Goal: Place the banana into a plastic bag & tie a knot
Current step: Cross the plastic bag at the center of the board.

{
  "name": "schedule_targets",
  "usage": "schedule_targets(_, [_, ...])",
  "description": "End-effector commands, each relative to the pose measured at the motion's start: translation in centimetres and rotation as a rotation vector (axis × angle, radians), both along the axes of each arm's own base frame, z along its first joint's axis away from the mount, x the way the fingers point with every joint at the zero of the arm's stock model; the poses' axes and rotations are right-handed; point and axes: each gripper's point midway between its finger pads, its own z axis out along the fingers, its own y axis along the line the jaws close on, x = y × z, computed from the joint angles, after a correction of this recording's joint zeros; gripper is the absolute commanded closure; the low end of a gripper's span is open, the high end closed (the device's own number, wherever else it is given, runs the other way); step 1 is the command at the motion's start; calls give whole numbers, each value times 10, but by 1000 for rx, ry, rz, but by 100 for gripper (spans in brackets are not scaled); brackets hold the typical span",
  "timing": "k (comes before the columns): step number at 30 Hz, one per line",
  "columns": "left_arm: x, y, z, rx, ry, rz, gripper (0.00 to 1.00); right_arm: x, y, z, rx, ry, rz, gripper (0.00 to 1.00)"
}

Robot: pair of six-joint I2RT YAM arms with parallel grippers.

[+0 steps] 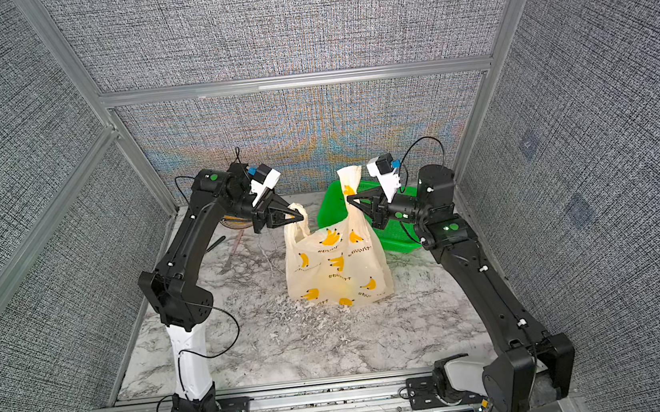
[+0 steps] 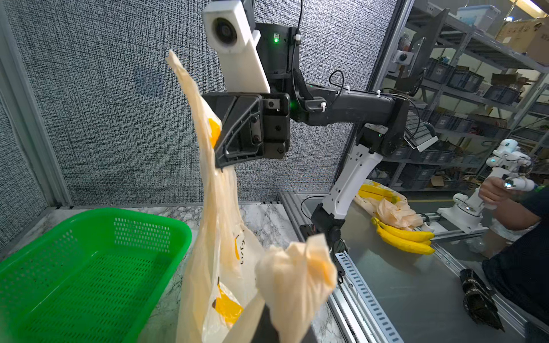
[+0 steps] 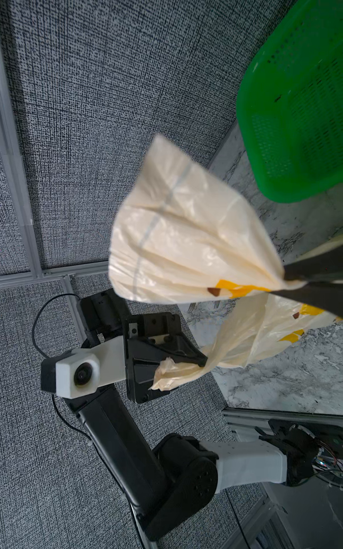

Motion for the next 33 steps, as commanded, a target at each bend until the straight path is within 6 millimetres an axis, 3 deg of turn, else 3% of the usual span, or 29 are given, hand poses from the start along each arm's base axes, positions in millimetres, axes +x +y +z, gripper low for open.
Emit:
schedule_targets(1, [-13,9,23,-54,171,3,100,5,-4,4,0,-21,-46,100])
schedule_targets(7, [32,25,3,-7,267,81,100,1,2,3,0,-27,-56,100])
schedule_targets(11, [40,38,-8,73,283,124,100,0,9,-2,-16,-22,-62,100])
schedule_targets(16, [41,38,-27,240,247,163,100,-4,17,-5,-28,-30,-49,100])
schedule_targets(17, [53,33,-42,347,226,243,100,-5,17,-4,-27,-38,-47,100])
schedule_targets(19, [102,33,-81,548,28,663,100,-6,18,-4,-27,-46,-47,100])
schedule_targets(21, [93,38,-58,456,-50,725,100,-7,20,-5,-29,-51,-39,100])
schedule_targets(22, [99,48,-39,391,-12,788,100,-6,20,-5,-30,-49,-41,100])
schedule_targets(23, [106,56,-33,405,-19,868,100,-6,19,-5,-33,-49,-42,100])
schedule_targets(27, [112,61,-16,400,6,972,100,-7,19,-2,-25,-60,-43,100])
schedule_targets(29, [127,72,-9,359,94,1129,100,-8,18,0,-15,-64,-57,100])
schedule_targets(33, [134,91,1,200,267,1349,100,-8,11,3,17,-79,-112,100])
